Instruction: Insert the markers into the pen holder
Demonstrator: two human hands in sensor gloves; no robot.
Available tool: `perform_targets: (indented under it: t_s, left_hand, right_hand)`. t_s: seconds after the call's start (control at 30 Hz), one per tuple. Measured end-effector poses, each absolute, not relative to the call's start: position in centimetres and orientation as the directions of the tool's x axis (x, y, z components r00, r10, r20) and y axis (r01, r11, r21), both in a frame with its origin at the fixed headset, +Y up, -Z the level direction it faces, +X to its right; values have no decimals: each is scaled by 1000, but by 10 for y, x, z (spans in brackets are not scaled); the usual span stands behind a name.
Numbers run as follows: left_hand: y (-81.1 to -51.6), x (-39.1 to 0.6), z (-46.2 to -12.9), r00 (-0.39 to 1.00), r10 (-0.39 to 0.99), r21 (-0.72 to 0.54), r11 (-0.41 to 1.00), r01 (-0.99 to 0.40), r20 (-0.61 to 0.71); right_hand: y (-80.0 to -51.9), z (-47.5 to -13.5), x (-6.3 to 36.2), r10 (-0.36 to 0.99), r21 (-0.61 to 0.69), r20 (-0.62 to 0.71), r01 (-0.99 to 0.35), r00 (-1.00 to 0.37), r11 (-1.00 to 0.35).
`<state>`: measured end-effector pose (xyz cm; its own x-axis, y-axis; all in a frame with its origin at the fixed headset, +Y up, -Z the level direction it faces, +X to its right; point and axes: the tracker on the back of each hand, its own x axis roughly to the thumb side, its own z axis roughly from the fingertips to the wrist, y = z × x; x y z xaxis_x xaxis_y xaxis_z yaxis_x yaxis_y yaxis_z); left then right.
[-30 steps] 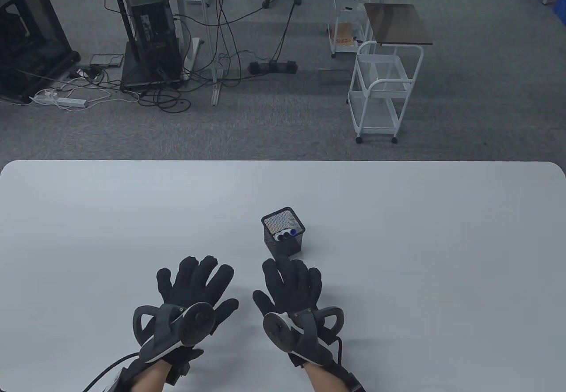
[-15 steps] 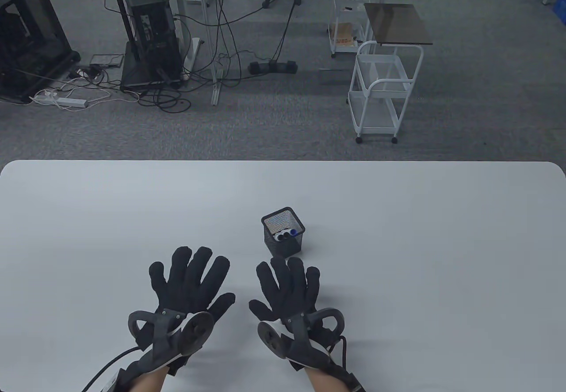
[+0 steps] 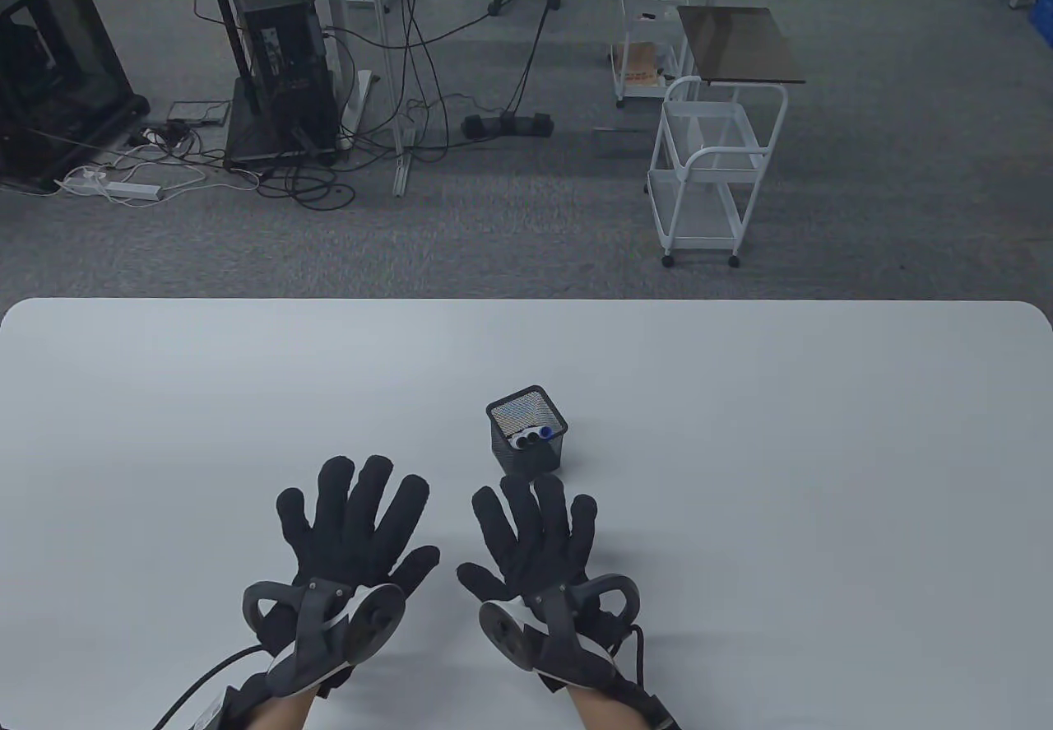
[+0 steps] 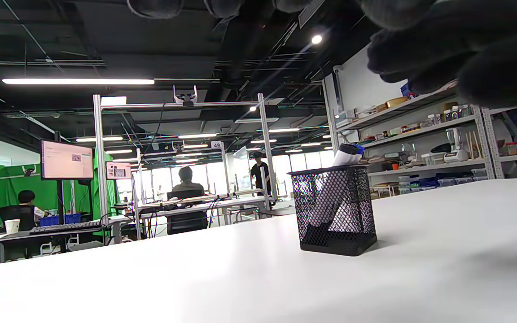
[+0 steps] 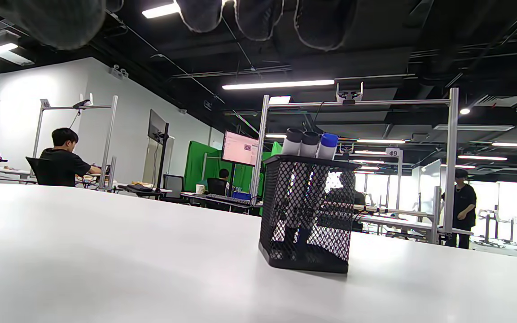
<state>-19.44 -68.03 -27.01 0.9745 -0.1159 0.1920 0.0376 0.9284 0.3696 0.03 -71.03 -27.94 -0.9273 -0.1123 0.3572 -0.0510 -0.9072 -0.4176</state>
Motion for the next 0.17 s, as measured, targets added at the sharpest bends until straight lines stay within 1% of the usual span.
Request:
perform_targets:
  t_s: [0.17]
  left_hand:
    - [-680, -194, -270, 974, -115, 368, 929, 36, 193]
  right_hand:
    - [-710, -279, 0, -116, -417, 358, -48, -927, -907]
